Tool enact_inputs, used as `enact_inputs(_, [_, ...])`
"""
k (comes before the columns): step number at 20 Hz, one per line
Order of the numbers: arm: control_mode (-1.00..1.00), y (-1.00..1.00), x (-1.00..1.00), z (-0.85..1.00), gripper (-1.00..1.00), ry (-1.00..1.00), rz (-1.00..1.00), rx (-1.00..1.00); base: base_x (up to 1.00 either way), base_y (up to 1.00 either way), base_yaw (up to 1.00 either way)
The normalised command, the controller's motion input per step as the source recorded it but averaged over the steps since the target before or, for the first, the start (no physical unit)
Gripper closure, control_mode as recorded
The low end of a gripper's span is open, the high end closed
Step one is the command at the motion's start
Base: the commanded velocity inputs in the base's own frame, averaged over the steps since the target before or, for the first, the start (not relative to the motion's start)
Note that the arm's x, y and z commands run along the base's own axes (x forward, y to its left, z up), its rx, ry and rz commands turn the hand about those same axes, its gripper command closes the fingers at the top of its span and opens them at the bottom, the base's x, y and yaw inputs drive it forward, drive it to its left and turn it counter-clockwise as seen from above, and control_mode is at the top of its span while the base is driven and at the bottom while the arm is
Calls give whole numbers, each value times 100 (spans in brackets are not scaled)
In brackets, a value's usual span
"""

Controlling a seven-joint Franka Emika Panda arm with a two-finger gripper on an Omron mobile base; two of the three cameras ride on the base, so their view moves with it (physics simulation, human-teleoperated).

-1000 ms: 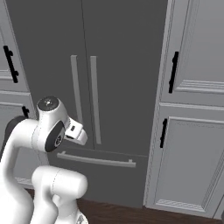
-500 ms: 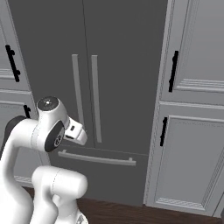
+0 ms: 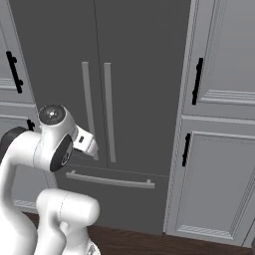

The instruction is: Grab a lemon wedge from the fridge and one ice cube from the ice bowl, and put them in the glass of lemonade.

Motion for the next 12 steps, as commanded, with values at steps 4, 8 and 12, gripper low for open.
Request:
enact_inputs(4, [-100, 13, 2, 100, -100, -19, 1, -11, 0, 0, 0])
enact_inputs(8, [-100, 1, 0, 100, -100, -9, 0, -21, 0, 0, 0])
enact_inputs(12, [-100, -5, -14, 64, -100, -19, 0, -12, 0, 0, 0])
